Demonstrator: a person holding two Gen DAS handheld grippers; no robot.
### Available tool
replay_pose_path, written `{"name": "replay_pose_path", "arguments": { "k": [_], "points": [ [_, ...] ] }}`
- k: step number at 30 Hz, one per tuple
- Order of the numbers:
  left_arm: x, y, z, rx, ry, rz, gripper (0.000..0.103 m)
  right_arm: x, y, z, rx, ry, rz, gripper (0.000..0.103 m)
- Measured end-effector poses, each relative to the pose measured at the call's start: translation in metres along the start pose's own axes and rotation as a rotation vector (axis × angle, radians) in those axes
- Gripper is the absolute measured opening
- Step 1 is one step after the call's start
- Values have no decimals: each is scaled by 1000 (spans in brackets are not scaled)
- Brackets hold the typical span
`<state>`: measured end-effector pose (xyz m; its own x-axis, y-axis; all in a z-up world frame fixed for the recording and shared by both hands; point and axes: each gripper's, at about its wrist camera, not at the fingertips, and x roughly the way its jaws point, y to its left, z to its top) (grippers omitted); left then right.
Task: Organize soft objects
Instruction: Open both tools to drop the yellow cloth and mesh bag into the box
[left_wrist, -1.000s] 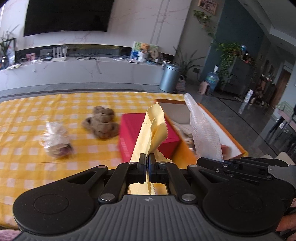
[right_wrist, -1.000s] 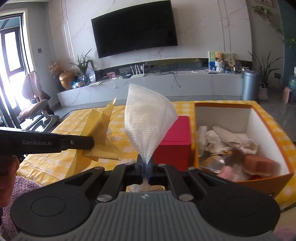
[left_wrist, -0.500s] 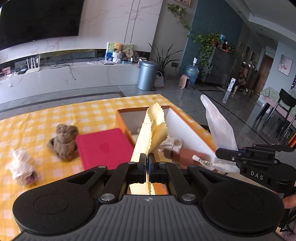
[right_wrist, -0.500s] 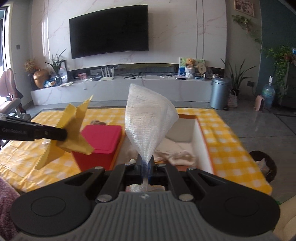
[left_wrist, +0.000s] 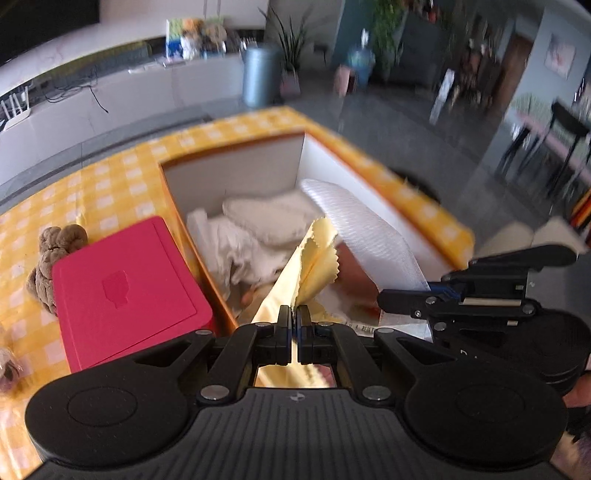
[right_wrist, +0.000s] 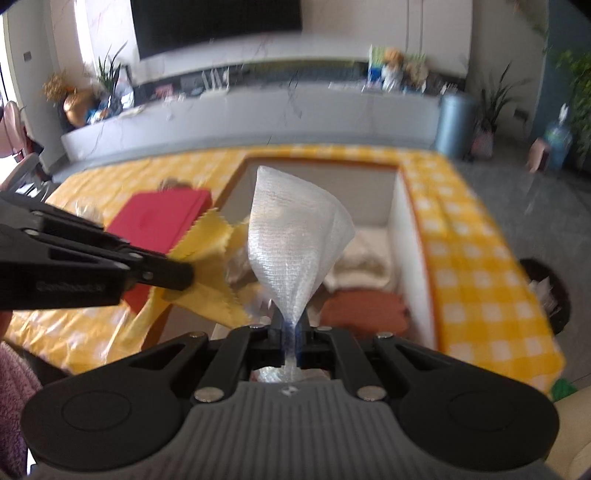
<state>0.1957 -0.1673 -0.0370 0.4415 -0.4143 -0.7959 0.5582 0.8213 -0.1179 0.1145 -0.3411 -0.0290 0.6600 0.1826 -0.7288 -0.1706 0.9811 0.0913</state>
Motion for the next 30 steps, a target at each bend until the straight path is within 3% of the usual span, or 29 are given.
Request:
{"name": "replay_pose_path", "arguments": {
  "k": [8,12,19,22,25,30],
  "points": [
    [29,-17,4,134,107,41,2,35,-4,0,-3,107,38,6],
    [41,-16,6,97,165,-9,2,42,-4,-2,-6,152,57,9],
    [51,-18,4,99,204,12,4,48,-11,-4,29,200,64,18],
    [49,-16,7,84,202,13,8,47,-9,-3,24,202,58,20],
    [42,-17,10,84,183,21,18,42,-8,1,27,200,55,37],
    [23,-14,12,69,143,26,39,29,-7,4,28,204,38,42]
  ]
}}
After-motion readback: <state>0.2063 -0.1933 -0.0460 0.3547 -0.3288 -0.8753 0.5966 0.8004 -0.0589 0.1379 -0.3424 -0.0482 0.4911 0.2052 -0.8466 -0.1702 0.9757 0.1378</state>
